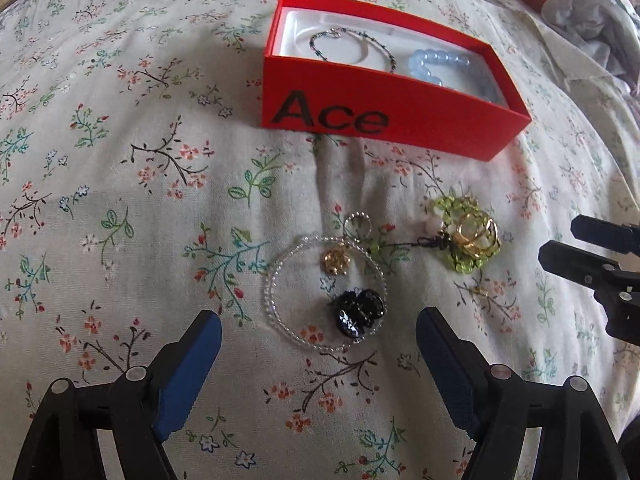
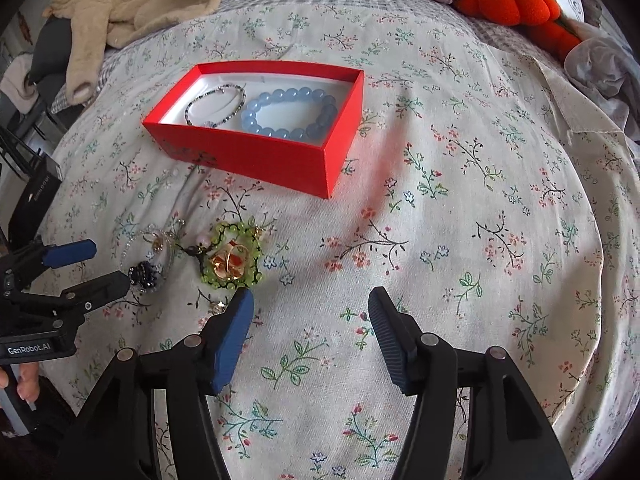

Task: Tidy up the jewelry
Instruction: 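Grasp the black charm on the clear bead bracelet with the left tool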

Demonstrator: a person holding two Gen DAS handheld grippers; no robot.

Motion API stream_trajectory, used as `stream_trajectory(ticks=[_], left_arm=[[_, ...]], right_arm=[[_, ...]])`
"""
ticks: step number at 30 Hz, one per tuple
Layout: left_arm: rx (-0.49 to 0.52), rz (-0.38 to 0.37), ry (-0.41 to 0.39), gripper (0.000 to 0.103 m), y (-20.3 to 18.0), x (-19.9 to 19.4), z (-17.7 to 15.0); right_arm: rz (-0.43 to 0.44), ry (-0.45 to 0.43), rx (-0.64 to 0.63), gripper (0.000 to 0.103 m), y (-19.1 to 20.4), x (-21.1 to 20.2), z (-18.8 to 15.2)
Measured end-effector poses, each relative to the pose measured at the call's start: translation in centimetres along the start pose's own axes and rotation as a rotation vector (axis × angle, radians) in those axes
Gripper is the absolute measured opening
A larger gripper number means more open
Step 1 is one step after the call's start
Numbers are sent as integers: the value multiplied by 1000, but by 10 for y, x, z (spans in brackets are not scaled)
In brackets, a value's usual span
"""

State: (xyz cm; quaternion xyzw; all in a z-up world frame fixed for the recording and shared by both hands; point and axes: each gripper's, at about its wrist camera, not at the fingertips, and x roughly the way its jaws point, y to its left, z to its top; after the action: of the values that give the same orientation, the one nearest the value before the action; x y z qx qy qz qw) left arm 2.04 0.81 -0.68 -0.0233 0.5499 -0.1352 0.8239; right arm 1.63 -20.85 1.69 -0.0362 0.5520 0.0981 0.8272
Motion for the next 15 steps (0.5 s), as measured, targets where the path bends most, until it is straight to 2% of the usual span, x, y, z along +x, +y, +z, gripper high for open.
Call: stream_trajectory(ticks=[4,9,15], left_arm=[[33,-9,13,77,-7,5,-4],[60,-19,31,60,-12,12,-5],[78,12,26,56,-18,20,-3]], right_arm=[[-13,9,-24,63,2,2,-4],[-15,16,-24,63,3,3,-3],[-14,22,-23,63,4,5,-3]])
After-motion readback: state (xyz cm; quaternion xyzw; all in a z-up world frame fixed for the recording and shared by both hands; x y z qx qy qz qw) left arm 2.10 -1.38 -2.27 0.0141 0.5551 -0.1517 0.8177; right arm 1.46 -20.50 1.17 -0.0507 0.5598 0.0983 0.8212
